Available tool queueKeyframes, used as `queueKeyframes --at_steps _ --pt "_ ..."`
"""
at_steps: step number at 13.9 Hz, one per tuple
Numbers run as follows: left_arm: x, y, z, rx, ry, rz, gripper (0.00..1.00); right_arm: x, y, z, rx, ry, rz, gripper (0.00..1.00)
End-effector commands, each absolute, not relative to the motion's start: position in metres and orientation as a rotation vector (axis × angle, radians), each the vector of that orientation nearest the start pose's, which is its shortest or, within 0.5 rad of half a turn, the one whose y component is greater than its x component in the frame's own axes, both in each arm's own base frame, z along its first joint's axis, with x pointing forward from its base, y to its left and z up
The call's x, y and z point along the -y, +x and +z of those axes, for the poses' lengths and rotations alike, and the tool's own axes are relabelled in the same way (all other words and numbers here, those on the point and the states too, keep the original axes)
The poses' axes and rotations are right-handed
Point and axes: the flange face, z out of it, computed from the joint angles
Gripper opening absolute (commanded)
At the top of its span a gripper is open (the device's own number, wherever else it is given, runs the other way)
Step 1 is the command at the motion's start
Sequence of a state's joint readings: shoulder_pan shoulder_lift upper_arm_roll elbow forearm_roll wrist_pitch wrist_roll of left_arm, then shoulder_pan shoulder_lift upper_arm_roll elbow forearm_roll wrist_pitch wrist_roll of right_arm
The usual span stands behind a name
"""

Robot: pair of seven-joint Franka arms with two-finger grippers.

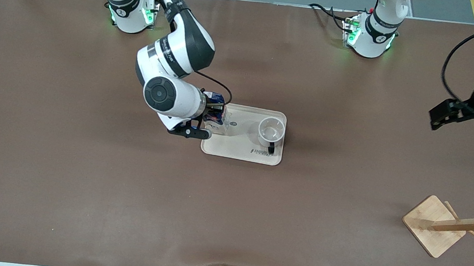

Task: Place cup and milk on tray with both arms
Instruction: 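Place the milk carton upright on the tray with the right gripper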

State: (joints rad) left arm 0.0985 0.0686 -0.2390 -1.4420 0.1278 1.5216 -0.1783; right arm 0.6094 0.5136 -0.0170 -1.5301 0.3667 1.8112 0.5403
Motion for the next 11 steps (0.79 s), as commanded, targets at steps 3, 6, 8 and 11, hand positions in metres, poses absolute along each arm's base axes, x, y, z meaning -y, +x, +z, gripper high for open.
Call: queueKeyframes --at_steps 3,6,8,11 --pt "0.049 0.536 0.658 0.027 -3.060 0.000 1.00 -0.413 0.542 0.338 -0.125 -2.937 0.518 1.00" --pt "0.051 0.527 0.661 0.001 -3.061 -0.004 1.00 -0.409 0.547 0.351 -0.126 -2.926 0.504 1.00" --pt "0.047 0.523 0.665 0.011 -3.063 -0.017 1.00 -0.408 0.547 0.375 -0.091 -2.936 0.535 1.00" --pt "0.045 0.523 0.666 -0.005 -3.077 -0.023 1.00 -0.373 0.562 0.423 -0.086 -2.937 0.689 1.00"
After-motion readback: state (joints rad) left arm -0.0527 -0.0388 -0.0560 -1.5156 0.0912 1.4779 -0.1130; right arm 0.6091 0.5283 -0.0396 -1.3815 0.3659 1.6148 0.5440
